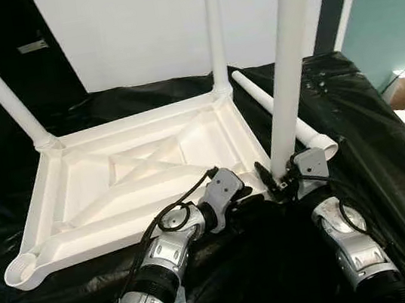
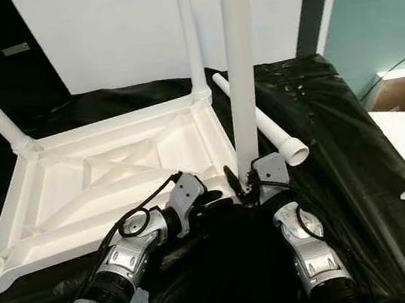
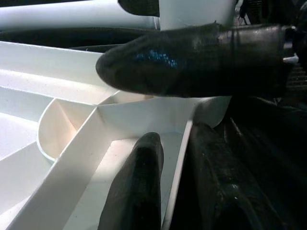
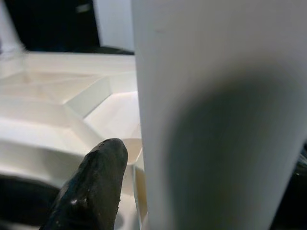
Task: Building children table
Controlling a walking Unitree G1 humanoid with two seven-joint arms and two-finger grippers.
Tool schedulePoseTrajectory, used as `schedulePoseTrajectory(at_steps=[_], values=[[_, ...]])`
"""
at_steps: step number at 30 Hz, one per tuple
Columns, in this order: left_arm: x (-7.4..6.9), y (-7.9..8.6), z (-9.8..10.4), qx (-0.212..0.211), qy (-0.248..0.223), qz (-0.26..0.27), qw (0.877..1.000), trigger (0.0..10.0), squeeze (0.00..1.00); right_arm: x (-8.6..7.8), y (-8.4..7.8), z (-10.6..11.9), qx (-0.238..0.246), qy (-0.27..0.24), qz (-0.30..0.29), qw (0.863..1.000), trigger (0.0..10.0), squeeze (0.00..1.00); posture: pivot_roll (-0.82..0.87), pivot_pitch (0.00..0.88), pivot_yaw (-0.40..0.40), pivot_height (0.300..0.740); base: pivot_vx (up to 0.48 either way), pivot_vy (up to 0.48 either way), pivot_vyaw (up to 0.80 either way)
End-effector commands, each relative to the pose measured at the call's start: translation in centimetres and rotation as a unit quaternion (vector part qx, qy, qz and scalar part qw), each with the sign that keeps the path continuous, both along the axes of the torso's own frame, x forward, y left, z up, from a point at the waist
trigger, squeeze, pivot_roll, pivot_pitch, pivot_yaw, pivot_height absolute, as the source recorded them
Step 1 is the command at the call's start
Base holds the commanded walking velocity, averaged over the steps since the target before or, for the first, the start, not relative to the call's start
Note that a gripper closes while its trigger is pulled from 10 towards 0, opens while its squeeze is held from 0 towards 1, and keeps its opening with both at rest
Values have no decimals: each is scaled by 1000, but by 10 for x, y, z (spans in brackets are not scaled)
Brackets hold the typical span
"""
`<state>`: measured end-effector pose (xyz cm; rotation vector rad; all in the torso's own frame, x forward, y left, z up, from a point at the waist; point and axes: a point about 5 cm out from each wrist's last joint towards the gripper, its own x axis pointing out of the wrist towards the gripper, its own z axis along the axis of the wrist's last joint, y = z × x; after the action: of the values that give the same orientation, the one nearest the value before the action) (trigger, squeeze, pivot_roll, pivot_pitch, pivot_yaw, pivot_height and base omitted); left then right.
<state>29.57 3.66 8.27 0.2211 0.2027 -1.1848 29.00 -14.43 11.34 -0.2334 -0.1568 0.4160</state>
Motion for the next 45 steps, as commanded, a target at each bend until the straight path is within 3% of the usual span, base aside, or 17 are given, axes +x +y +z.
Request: schedulePoseTrajectory(at_steps=[1, 3, 5, 8, 13, 14, 15, 16, 25, 29, 30, 31, 33, 34, 36, 38, 45], values=[[-17, 11, -38, 43, 83, -2, 996, 10000, 0, 2, -1, 0, -8, 6, 23, 1000, 10000, 0, -17, 0, 42, 740, 0, 0, 0], [-17, 11, -37, 44, 82, -2, 996, 10000, 0, 5, -7, 2, -19, 7, 33, 999, 10000, 0, -17, 0, 42, 740, 0, 0, 0], [-18, 11, -37, 45, 82, -5, 996, 10000, 0, 10, -24, 6, -50, 38, 105, 993, 10000, 0, -29, 0, 50, 740, 0, 0, 0], [-18, 11, -37, 45, 81, -6, 996, 10000, 0, 10, -30, 9, -70, 54, 147, 985, 10000, 0, -32, 0, 55, 740, 0, 0, 0], [-19, 11, -37, 45, 82, -8, 996, 10000, 0, 17, -49, 18, -119, 88, 186, 971, 10000, 0, -33, 0, 53, 740, 0, 0, 0], [-19, 11, -37, 45, 82, -7, 996, 10000, 0, 19, -52, 20, -134, 93, 203, 965, 9255, 0, -32, 0, 53, 740, 0, 0, 0], [-19, 11, -37, 45, 82, -7, 996, 10000, 0, 19, -52, 20, -134, 93, 203, 965, 9255, 0, -32, 0, 53, 740, 0, 0, 0], [-18, 11, -37, 45, 83, -6, 996, 10000, 0, 19, -52, 21, -137, 100, 222, 960, 0, 0, -26, 0, 51, 740, 0, 0, 0], [-18, 12, -37, 44, 82, -3, 996, 10000, 0, 16, -52, 19, -134, 115, 256, 950, 0, 0, -26, 0, 51, 740, 0, 0, 0], [-18, 13, -37, 44, 82, 0, 996, 10000, 0, 6, -44, 6, -115, 136, 259, 949, 0, 0, -16, 0, 47, 740, 0, 0, 0], [-18, 13, -37, 43, 82, 0, 996, 10000, 0, 2, -33, 0, -95, 122, 237, 959, 0, 0, -13, 0, 44, 740, 0, 0, 0], [-18, 13, -37, 43, 82, 0, 996, 10000, 0, 2, -33, 0, -95, 122, 237, 959, 0, 0, -13, 0, 44, 740, 0, 0, 0], [-19, 12, -36, 41, 82, 1, 996, 10000, 0, -4, -19, -7, -47, 96, 168, 980, 0, 0, -10, 0, 40, 740, 0, 0, 0], [-19, 12, -36, 41, 82, 1, 996, 10000, 0, -4, -19, -7, -47, 96, 168, 980, 0, 0, -10, 0, 40, 740, 0, 0, 0], [-21, 11, -37, 40, 84, 0, 996, 10000, 0, -9, -15, -13, 2, 60, 46, 997, 0, 0, -6, 0, 42, 740, 0, 0, 0], [-23, 13, -40, 42, 88, 0, 995, 10000, 0, -11, -16, -11, 36, 28, -48, 998, 0, 0, -7, 0, 43, 740, 0, 0, 0], [-22, 12, -39, 42, 88, -1, 995, 10000, 0, -12, -12, -10, 41, 19, -71, 996, 0, 0, -18, 0, 50, 740, 0, 0, 0]])
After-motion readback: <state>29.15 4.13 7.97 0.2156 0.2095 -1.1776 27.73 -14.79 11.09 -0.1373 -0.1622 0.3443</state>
